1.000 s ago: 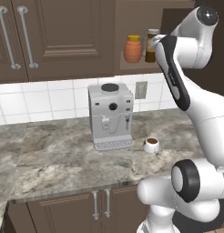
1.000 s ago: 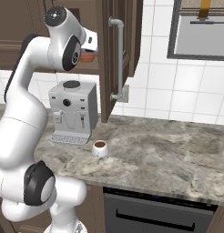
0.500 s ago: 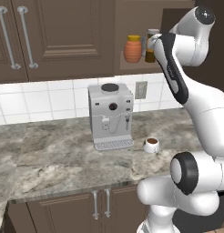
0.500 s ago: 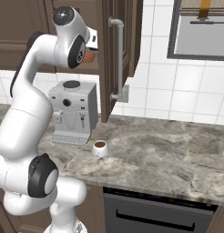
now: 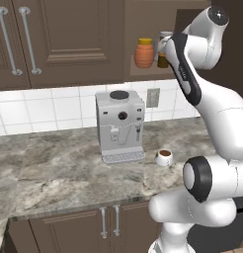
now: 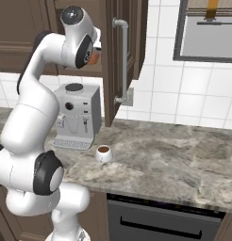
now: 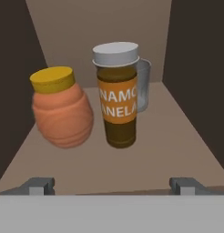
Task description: Pick the cinnamon and honey bottle from the cabinet and place them next to the mug.
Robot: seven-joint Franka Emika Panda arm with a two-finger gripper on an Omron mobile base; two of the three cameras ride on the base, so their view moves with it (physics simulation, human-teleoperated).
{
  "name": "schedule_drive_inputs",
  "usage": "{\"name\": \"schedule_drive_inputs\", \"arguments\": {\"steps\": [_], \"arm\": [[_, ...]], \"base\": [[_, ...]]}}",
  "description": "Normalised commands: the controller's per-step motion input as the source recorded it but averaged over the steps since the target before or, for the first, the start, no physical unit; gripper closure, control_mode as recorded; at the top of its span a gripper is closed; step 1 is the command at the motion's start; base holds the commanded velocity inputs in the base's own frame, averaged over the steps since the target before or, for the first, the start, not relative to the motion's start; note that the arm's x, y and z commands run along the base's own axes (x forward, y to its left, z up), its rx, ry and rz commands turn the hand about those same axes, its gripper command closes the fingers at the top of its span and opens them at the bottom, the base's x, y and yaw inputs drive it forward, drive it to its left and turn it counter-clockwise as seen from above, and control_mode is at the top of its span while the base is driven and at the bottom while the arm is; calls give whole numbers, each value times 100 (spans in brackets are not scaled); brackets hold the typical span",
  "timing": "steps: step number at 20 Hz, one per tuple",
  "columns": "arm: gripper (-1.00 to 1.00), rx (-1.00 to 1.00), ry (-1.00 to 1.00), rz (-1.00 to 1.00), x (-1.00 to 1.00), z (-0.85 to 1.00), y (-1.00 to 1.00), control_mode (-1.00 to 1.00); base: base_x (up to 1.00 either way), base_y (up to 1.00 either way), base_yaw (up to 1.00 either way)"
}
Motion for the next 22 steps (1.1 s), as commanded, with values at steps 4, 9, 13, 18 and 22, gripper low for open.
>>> {"name": "schedule_drive_inputs", "arguments": {"steps": [4,9,13,18,22], "arm": [[-100,0,5,0,21,-3,-3,-100],[-100,0,6,0,19,-2,-8,-100],[-100,0,5,0,16,0,-10,-100],[-100,0,2,0,17,0,-11,-100],[-100,0,0,0,16,0,0,-100]], "base": [[0,0,0],[0,0,0],[0,0,0],[0,0,0],[0,0,0]]}}
